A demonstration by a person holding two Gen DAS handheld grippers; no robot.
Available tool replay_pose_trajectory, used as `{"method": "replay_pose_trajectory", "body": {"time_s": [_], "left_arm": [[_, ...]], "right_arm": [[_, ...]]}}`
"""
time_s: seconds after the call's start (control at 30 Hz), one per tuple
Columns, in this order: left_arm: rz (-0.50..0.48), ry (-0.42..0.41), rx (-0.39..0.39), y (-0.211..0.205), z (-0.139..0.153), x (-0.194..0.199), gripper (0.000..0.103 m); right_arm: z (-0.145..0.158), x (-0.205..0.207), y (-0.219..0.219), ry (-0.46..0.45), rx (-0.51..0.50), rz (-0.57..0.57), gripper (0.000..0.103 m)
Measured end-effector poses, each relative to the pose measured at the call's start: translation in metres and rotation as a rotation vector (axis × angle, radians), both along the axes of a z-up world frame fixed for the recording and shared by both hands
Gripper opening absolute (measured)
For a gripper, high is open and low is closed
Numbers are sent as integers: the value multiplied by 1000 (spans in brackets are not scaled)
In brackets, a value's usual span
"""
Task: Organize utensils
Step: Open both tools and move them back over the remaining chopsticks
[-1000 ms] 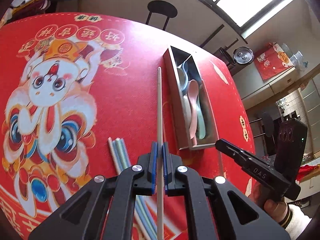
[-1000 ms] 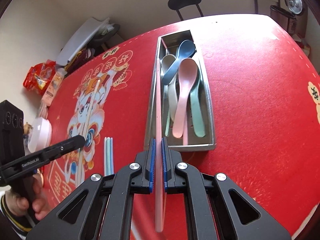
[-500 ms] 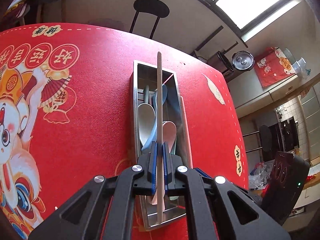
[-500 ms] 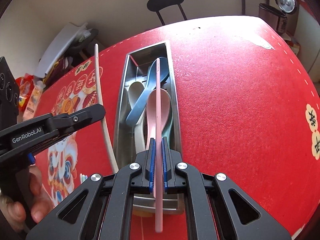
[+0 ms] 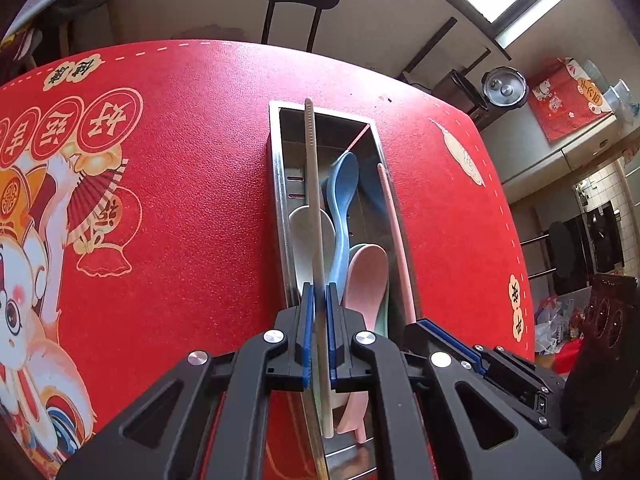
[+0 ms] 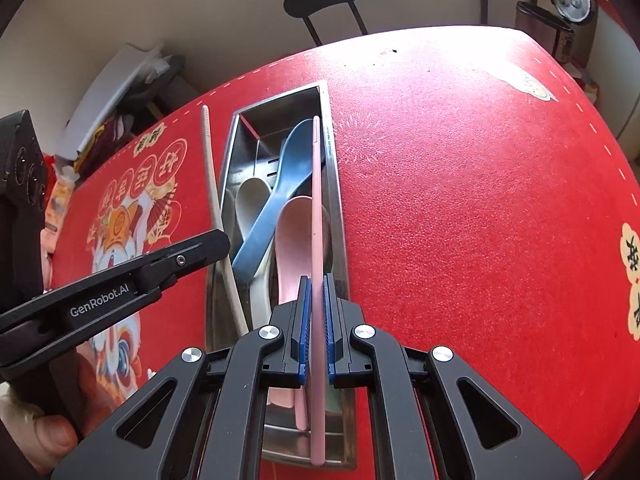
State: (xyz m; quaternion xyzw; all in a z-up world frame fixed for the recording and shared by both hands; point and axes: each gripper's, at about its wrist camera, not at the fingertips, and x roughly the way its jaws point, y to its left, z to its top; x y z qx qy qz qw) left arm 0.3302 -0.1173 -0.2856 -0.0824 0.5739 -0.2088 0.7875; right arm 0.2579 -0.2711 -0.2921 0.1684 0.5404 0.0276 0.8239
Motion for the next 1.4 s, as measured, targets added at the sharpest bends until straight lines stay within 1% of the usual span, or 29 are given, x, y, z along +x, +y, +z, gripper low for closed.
{"method": "replay_pose_trajectory", "body": {"time_s": [0.03,0.13,0.2,0.27,0.37,0.43,0.5,0.57,0.7,0.77,0.87,0.93,0.97,1.0,1.03,1.07,1.1,1.13,1.17,1.23,1.3,1.33,1.4], "left_arm": [[-4,0,4,2,0,-1,6],[-15,-13,1,6,5,-3,11],[-15,-31,-3,10,13,-4,19],[-11,-55,-2,16,22,-5,25],[-2,-86,0,27,36,-5,29],[3,-108,2,35,44,-8,38],[0,-140,13,45,53,-14,54],[-5,-168,28,54,60,-21,57],[-22,-202,47,77,67,-42,57],[-29,-212,60,90,68,-56,57],[-29,-212,86,113,63,-80,61],[-30,-210,106,128,57,-97,64],[-29,-211,123,134,53,-106,68],[-29,-209,143,140,48,-114,74],[-31,-205,162,146,44,-122,78],[-28,-202,184,151,39,-130,83],[-24,-197,201,156,34,-137,85],[-20,-191,212,162,29,-142,86],[-10,-183,226,168,24,-147,87],[22,-165,243,180,15,-155,88],[57,-151,246,192,9,-164,89],[74,-146,247,198,7,-168,90],[96,-137,256,206,4,-174,91]], "right_arm": [[0,1,0,1,-8,-1,6],[4,-1,-1,-3,-9,-12,8],[8,-2,0,-10,-13,-7,8],[14,-5,0,-19,-22,-9,8],[21,-11,1,-28,-22,-13,8],[27,-17,2,-34,-20,-19,8],[32,-26,2,-39,-22,-25,8],[37,-36,3,-47,-27,-26,8],[43,-60,11,-54,-30,-7,8],[44,-72,16,-63,-36,10,8],[44,-93,26,-74,-37,47,8],[41,-105,34,-75,-49,71,8],[39,-111,38,-72,-54,84,9],[37,-117,41,-69,-56,96,10],[34,-122,45,-62,-57,108,16],[30,-127,48,-53,-59,123,32],[27,-132,52,-49,-68,134,43],[26,-136,55,-53,-81,141,57],[25,-141,59,-61,-87,150,57],[19,-147,66,-45,-94,175,57],[13,-149,76,-22,-106,201,60],[9,-150,81,-13,-108,217,64],[1,-152,96,11,-116,257,66]]}}
